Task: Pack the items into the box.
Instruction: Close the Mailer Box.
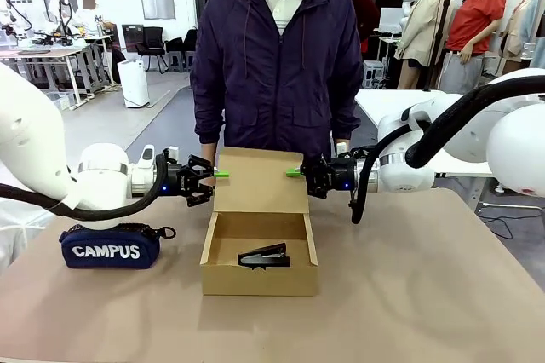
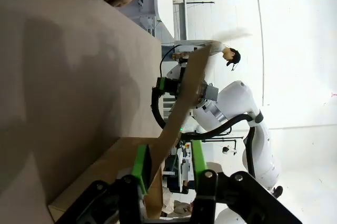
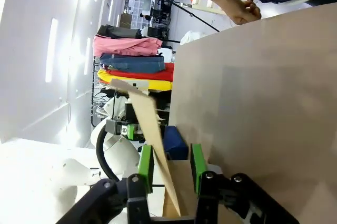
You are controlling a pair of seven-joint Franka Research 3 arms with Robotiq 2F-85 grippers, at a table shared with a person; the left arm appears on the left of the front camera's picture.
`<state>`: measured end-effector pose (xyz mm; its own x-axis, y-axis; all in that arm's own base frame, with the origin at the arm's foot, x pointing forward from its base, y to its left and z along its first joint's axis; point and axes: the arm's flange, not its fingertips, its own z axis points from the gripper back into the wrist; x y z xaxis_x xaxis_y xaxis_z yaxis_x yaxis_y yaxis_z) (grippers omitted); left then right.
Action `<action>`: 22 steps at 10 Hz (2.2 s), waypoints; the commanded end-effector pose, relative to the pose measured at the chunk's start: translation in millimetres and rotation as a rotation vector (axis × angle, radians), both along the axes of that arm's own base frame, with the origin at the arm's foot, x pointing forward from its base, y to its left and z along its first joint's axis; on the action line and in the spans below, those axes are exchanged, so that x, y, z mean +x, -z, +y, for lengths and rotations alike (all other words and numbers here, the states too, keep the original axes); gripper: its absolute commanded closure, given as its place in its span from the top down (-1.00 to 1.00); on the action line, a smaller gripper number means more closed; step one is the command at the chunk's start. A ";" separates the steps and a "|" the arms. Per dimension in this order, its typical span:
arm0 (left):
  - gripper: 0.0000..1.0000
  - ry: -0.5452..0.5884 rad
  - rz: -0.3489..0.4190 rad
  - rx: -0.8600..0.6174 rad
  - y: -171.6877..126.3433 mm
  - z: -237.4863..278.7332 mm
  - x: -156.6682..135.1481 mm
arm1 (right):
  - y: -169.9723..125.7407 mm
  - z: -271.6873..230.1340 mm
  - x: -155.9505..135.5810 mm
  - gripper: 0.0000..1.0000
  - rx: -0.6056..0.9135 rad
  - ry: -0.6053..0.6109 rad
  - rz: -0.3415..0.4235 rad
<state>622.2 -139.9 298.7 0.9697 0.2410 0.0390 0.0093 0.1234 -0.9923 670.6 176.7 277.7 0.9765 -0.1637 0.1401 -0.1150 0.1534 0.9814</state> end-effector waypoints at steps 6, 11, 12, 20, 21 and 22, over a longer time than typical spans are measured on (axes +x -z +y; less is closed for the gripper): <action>-0.14 -0.048 -0.170 -0.026 -59.4 12.8 -7.7 | -51.9 -8.9 -56.3 -0.19 0.105 -0.214 -0.180; -0.14 -0.043 -0.144 -0.019 -58.5 10.3 3.8 | -53.5 0.1 -45.8 -0.19 0.082 -0.164 -0.145; -0.14 -0.043 -0.144 -0.019 -58.5 10.3 3.8 | -53.5 0.1 -45.8 -0.19 0.082 -0.164 -0.145; -0.14 0.307 -0.724 -0.015 -38.1 8.8 -23.6 | -50.8 8.2 -67.5 -0.19 0.135 -0.329 -0.369; -0.14 0.281 -0.777 0.016 -35.2 7.4 -25.4 | -51.3 10.2 -75.4 -0.19 0.124 -0.350 -0.413; -0.14 0.279 -0.861 0.006 -34.2 6.0 -29.9 | -49.7 12.0 -86.1 -0.19 0.106 -0.393 -0.442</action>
<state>601.0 -132.2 332.1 0.6918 -0.0223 0.7217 0.7220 0.0052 -0.6919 601.1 187.5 328.1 0.8583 0.1268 0.4972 -0.4924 -0.0694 0.8676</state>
